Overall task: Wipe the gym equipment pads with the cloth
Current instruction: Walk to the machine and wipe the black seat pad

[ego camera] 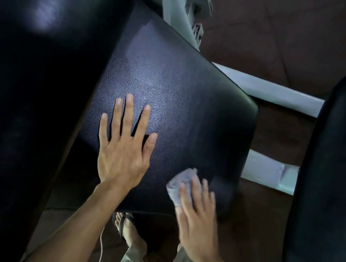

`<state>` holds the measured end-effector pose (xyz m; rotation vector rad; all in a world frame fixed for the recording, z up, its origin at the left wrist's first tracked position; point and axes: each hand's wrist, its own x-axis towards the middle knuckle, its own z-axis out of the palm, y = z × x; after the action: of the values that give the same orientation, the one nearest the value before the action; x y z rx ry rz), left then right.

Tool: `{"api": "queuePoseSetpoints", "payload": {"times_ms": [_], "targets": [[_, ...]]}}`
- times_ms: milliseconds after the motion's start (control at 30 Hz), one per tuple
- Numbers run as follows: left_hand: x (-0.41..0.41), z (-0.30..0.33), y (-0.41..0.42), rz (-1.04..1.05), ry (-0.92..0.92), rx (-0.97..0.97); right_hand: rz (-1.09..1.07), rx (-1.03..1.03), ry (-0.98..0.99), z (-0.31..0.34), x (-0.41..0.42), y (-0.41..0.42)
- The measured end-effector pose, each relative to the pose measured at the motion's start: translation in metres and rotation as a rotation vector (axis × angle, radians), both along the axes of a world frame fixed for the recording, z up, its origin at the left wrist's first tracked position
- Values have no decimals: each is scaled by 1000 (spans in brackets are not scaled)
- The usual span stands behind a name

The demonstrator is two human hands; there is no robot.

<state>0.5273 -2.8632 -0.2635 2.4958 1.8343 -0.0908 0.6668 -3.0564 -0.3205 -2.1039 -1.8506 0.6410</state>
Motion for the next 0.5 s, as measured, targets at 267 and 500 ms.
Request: {"api": "queuePoseSetpoints", "payload": {"times_ms": [267,500], "targets": [[2,-2,-2,-3,12,12,-741,-13,61,4,34,179],[1,0,0,-6,5,-10,-408,-18,496,37,-62,61]]}}
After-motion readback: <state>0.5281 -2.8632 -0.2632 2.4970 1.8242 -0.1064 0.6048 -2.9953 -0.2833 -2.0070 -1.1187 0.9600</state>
